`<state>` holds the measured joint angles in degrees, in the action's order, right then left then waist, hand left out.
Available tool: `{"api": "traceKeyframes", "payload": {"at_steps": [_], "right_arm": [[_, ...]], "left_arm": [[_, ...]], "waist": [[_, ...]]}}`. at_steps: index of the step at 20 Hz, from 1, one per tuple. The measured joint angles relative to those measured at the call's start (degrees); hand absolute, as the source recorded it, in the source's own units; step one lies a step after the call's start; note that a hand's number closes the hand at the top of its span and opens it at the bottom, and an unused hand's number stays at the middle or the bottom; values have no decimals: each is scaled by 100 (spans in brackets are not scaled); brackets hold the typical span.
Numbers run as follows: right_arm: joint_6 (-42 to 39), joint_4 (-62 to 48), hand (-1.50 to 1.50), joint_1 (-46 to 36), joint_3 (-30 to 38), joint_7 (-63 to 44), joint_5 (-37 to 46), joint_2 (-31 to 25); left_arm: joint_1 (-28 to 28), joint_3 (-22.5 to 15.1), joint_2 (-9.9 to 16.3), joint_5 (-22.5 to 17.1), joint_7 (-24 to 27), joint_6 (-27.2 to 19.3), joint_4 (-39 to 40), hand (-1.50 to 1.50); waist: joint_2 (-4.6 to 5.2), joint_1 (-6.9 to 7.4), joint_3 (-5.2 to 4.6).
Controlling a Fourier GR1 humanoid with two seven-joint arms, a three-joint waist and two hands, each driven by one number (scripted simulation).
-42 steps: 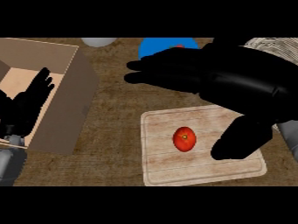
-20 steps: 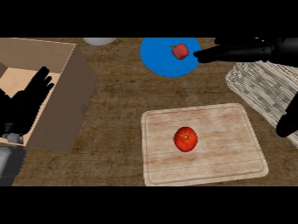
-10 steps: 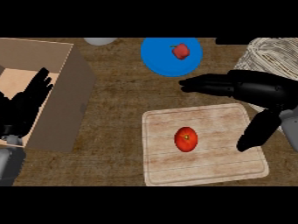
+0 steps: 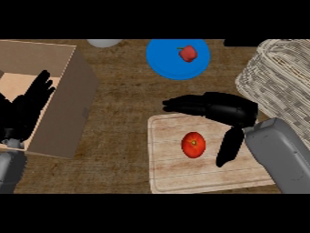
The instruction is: Pick the tomato from the cutting board and place it in the basket
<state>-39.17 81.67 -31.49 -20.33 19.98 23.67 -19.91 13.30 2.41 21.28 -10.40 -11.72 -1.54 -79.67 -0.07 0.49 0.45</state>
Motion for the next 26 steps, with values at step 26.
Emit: {"api": "traceKeyframes", "payload": {"at_steps": [26], "right_arm": [[849, -1538, -150, -34, -465, 1486, 1477, 123]], "left_arm": [[-11, 304, -263, 307, -21, 202, 155, 0]], "waist": [[9, -21, -36]]}}
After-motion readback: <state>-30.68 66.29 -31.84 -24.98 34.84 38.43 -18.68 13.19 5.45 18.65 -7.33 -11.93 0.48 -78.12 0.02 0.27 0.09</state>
